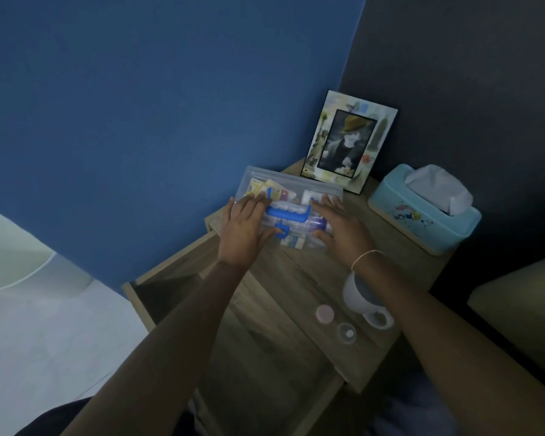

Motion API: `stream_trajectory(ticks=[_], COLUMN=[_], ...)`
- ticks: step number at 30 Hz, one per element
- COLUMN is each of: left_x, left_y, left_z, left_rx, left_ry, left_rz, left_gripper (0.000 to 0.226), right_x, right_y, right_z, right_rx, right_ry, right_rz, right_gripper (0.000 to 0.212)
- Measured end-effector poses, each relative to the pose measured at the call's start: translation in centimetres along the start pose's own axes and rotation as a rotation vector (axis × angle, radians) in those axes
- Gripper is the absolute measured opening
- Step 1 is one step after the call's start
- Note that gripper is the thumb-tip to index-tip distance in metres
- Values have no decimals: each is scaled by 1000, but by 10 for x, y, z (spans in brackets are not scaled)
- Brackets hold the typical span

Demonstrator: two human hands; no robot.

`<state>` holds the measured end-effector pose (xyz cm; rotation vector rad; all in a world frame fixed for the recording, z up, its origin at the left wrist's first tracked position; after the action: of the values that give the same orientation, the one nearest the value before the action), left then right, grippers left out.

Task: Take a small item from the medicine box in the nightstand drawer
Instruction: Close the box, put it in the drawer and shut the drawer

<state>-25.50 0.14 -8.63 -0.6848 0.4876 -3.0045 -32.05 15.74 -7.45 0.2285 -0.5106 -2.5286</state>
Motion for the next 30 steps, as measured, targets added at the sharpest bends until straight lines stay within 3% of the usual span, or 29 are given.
stream_trajectory(ticks=[7,14,24,28,30], left_x=[-2,1,3,-1,-1], left_y=[2,-1,2,-1,10], left_z=[-7,-3,6,6,11], left_rx=[76,170,-44,-113,-208], left_ry=[5,-109,-87,-68,-119], left_rz=[-49,-71,64,33,116], left_gripper=[85,78,51,55,58], right_x=[3,6,4,5,12], right_y=[-7,-9,-6,-7,-9], right_z=[0,-7,-9,-6,7], right_rx=[7,-51,-51,3,123], right_ry=[-19,-5,-2,-38,-116], right_rz=[-44,-32,-30,-30,-87], right_gripper=[69,68,69,64,53])
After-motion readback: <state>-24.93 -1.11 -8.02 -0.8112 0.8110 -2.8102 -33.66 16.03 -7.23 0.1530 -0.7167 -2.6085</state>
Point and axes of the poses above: each hand's wrist, its own x-axis towards the middle knuckle, its own z-axis out of the back of the hand, y = z × x, the point moved 10 cm from there along x, towards the middle knuckle, and after that the axes turned 5 degrees about -z, right-handed, at the moved point
